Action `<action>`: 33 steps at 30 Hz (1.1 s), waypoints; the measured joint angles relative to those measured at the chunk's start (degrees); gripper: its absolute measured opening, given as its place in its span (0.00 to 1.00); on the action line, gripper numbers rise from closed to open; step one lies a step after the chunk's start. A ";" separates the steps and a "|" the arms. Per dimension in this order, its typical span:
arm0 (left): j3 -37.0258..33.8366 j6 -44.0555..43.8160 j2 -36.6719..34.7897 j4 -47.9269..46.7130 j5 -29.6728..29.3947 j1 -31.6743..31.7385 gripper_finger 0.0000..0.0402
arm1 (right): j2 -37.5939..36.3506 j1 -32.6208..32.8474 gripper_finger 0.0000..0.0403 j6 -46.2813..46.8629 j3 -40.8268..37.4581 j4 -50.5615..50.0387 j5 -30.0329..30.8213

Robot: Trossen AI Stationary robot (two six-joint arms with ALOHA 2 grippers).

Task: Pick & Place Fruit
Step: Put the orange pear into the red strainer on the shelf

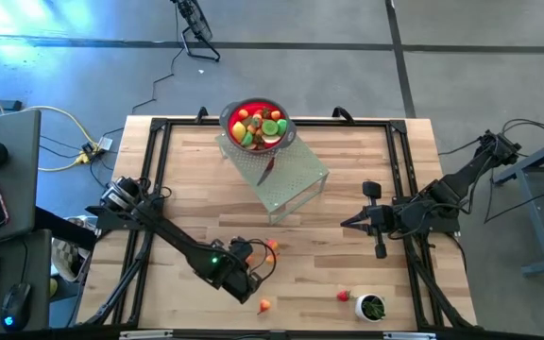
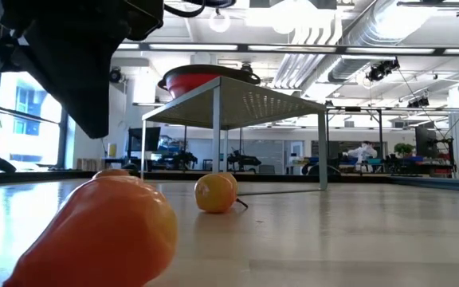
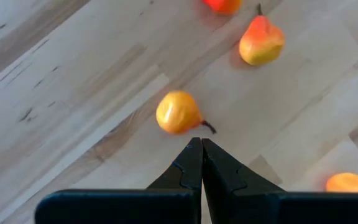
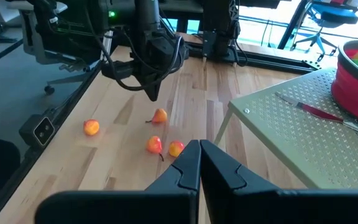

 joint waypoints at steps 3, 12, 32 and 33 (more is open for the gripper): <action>0.00 0.00 0.00 -0.02 -0.31 0.01 0.03 | 0.00 0.00 0.01 0.00 0.00 0.00 -0.02; 0.00 -0.44 0.00 -0.04 -0.37 0.31 0.36 | 0.00 0.00 0.01 -0.02 0.00 -0.02 -0.04; -0.22 -15.40 2.62 0.05 -4.26 2.19 0.65 | 0.00 0.00 0.01 -0.01 0.00 -0.68 -0.07; -0.11 -15.85 2.92 0.40 -4.23 2.21 0.65 | 0.01 0.00 0.01 -0.01 0.00 -0.69 -0.07</action>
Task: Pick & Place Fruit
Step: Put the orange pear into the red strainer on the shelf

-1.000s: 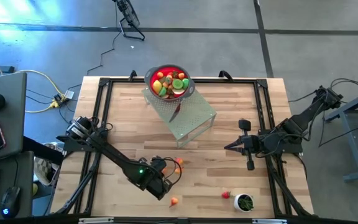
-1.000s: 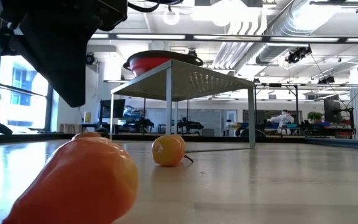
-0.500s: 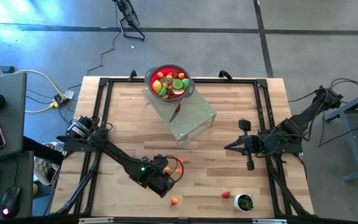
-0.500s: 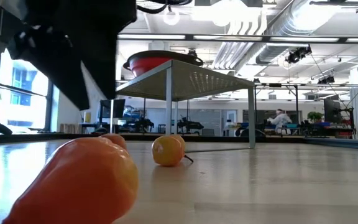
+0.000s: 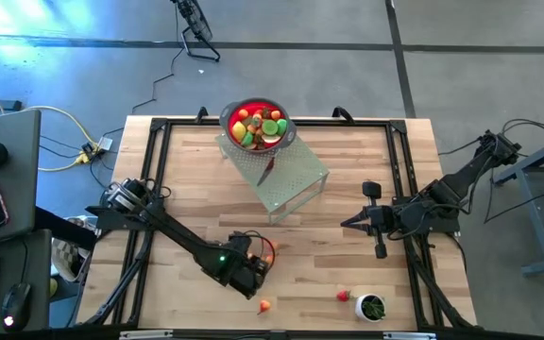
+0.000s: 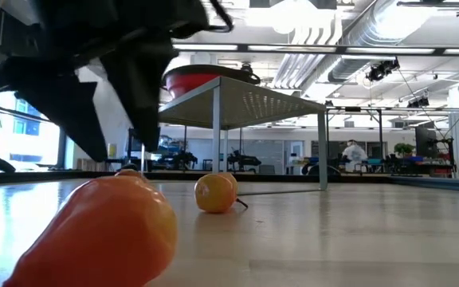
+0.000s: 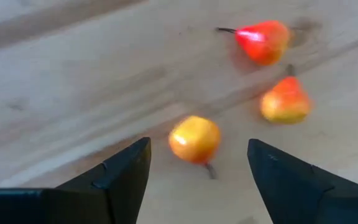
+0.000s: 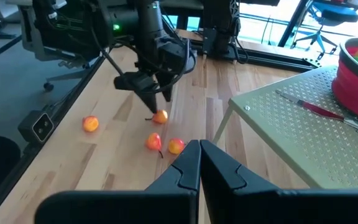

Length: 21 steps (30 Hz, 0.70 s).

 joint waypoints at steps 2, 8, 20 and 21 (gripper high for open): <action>0.17 -0.61 0.36 0.49 0.05 -0.01 0.65 | 0.14 0.00 0.01 0.01 0.00 -0.10 0.00; 0.02 -1.63 2.31 1.69 -0.07 0.03 0.65 | 1.17 0.00 0.01 0.01 0.00 -0.17 0.00; 0.11 -1.86 6.08 6.20 -0.01 0.01 0.65 | 3.86 0.00 0.01 0.16 0.00 0.67 0.03; 0.13 -2.48 6.08 6.04 -0.10 0.01 0.65 | 3.86 0.00 0.01 0.20 0.00 0.71 0.03</action>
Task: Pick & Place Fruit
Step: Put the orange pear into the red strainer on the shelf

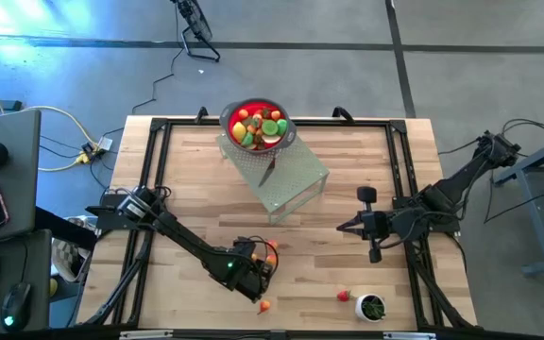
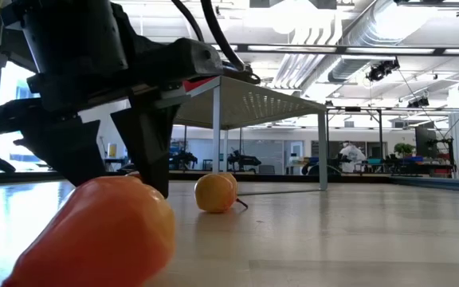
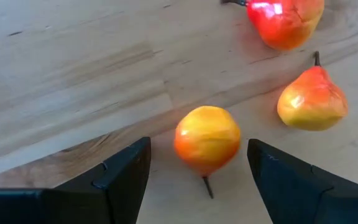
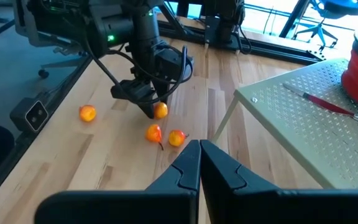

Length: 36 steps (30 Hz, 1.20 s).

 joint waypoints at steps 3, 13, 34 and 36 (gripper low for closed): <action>0.00 -0.95 0.05 -0.23 -0.87 -0.02 0.65 | -0.02 0.00 0.01 0.02 0.02 0.04 -0.01; -0.02 -1.84 0.11 -0.60 -1.25 -0.02 0.55 | -0.02 0.00 0.01 0.00 0.02 0.41 0.00; -0.07 -3.13 0.20 -0.34 -1.63 0.02 0.31 | -0.02 0.00 0.01 -0.02 0.00 0.42 -0.01; -0.07 -3.05 0.20 -0.34 -1.57 0.02 0.31 | -0.02 0.00 0.01 -0.08 0.01 0.42 -0.01</action>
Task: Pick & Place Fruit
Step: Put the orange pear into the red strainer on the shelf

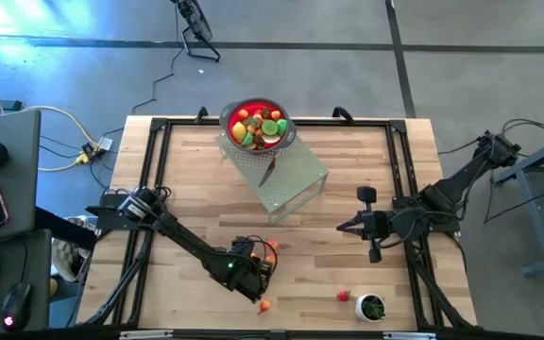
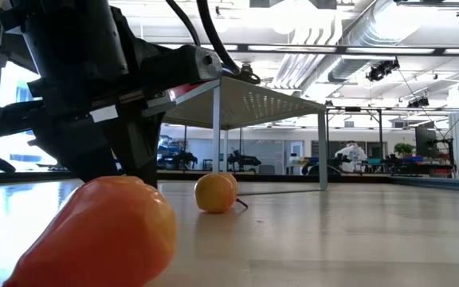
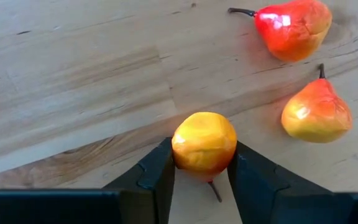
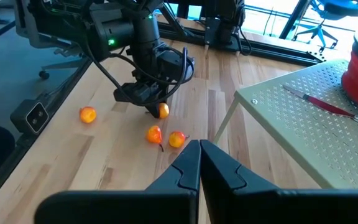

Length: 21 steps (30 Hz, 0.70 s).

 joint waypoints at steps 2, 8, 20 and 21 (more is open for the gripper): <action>0.00 0.92 -0.07 -0.02 0.27 0.00 0.31 | 0.00 0.00 0.01 -0.12 0.01 0.00 0.07; -0.02 5.02 -3.54 -0.99 0.39 0.00 0.31 | 0.00 0.00 0.01 -0.13 -0.01 0.01 0.15; 0.00 16.69 -14.33 -3.54 -3.03 0.00 0.31 | 0.00 0.00 0.01 -1.63 -0.01 0.01 0.17; 0.00 17.73 -15.34 -3.60 -4.01 0.00 0.31 | 0.00 0.00 0.01 -1.63 0.00 0.01 0.17</action>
